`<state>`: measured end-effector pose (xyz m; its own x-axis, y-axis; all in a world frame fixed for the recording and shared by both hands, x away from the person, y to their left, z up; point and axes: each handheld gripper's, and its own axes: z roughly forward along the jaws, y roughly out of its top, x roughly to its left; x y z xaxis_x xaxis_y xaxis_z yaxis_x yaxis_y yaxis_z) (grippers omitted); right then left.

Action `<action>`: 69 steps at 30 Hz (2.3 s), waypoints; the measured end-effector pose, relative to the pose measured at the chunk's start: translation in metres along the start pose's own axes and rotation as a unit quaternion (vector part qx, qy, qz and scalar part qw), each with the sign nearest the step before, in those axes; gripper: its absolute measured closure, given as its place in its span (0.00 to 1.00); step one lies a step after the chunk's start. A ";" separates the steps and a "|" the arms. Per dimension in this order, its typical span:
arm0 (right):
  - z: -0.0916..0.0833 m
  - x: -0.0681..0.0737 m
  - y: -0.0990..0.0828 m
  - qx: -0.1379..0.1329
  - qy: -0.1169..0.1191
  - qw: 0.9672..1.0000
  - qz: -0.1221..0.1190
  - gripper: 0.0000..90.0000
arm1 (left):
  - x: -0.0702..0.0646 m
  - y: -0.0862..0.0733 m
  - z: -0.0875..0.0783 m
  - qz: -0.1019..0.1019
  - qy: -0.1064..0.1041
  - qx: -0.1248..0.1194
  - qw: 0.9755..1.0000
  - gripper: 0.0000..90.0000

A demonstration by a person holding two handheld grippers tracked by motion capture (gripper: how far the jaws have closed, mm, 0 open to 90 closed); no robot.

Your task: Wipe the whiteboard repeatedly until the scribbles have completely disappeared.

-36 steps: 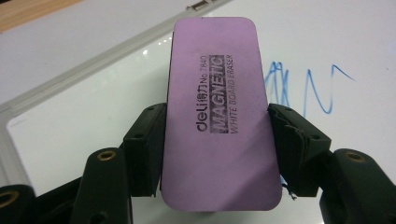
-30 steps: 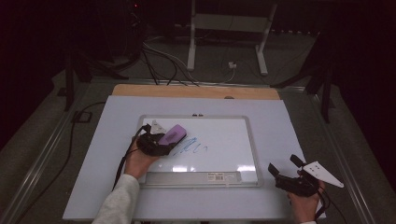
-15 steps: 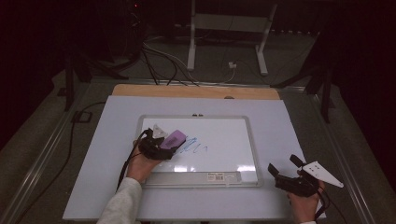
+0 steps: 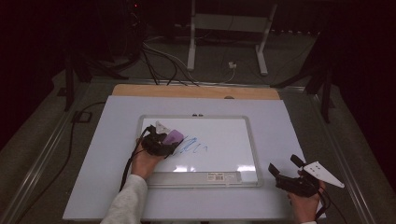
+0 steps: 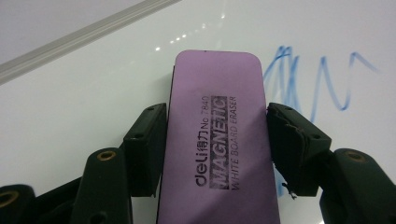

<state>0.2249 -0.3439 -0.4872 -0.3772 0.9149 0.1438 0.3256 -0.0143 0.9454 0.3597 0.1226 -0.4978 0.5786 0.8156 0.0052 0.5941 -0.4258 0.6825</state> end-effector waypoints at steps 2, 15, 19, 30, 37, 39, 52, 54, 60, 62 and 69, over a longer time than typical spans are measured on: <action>0.000 0.000 0.000 0.001 0.000 1.000 0.000 0.00 | 0.005 -0.002 -0.002 -0.005 0.004 0.001 1.000 0.46; 0.002 0.002 0.000 0.003 0.002 1.000 -0.002 0.00 | -0.038 -0.004 -0.006 0.060 -0.067 0.006 0.996 0.47; 0.001 0.001 0.000 0.003 0.001 1.000 -0.001 0.00 | -0.034 -0.004 -0.006 0.057 -0.055 0.006 0.997 0.47; 0.002 0.002 0.000 0.005 0.001 1.000 -0.002 0.00 | -0.005 -0.003 -0.004 -0.011 0.014 0.008 1.000 0.47; 0.003 0.003 -0.001 0.006 0.002 1.000 -0.003 0.00 | -0.042 0.004 0.002 0.039 -0.047 0.009 0.998 0.47; 0.003 0.002 -0.001 0.005 0.002 1.000 -0.003 0.00 | -0.050 0.007 0.002 0.056 -0.048 0.013 0.997 0.47; 0.002 0.001 -0.001 0.006 0.001 1.000 0.000 0.00 | -0.011 0.014 0.011 -0.025 0.034 0.015 0.999 0.47; 0.003 0.002 -0.001 0.005 0.001 1.000 -0.002 0.00 | -0.016 0.015 0.011 -0.016 0.026 0.014 0.999 0.47; 0.003 0.003 -0.001 0.006 0.003 1.000 -0.002 0.00 | -0.051 0.017 0.013 0.033 -0.022 0.011 0.999 0.47; 0.004 0.003 -0.001 0.007 0.003 1.000 -0.003 0.00 | -0.064 0.018 0.015 0.049 -0.065 0.008 0.997 0.47; 0.001 0.001 0.000 0.003 0.001 1.000 0.000 0.00 | -0.060 0.022 0.016 0.050 -0.022 0.013 0.998 0.47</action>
<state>0.2253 -0.3424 -0.4875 -0.3794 0.9140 0.1439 0.3313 -0.0110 0.9434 0.3473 0.0583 -0.4950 0.6594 0.7508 0.0397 0.5461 -0.5147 0.6610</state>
